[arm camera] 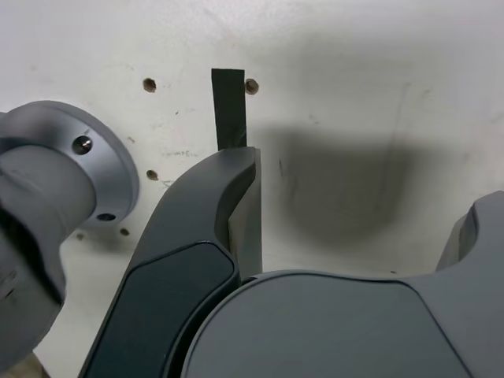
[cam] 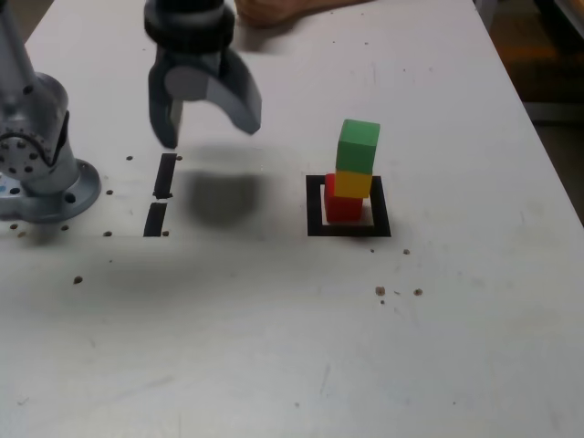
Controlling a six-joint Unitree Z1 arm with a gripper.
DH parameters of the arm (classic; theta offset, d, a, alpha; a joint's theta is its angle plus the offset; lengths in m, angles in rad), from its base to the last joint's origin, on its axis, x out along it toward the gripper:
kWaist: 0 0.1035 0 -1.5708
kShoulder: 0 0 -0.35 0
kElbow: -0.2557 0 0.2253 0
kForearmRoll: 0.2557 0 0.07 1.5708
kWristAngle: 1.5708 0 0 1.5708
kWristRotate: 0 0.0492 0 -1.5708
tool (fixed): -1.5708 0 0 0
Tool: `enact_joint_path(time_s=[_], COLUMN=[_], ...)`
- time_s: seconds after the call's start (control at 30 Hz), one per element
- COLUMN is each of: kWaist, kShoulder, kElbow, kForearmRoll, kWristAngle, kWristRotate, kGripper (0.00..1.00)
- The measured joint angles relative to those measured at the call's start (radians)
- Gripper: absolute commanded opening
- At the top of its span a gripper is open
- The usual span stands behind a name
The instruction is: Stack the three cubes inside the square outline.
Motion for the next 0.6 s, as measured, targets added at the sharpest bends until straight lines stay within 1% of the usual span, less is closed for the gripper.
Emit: enact_joint_path(time_s=[0.1,0.23,0.37,0.47,0.6], kWaist=[0.003,0.004,0.004,0.004,0.004], kShoulder=[0.000,0.004,0.024,0.056,0.085], kElbow=[0.052,0.114,0.138,0.147,0.150], kForearmRoll=[-0.094,-0.196,-0.259,-0.307,-0.344], kWristAngle=[-0.003,-0.005,-0.005,-0.003,0.005], kWristRotate=[0.004,0.010,0.027,0.037,0.040], kGripper=[0.91,0.91,0.91,0.91,0.91])
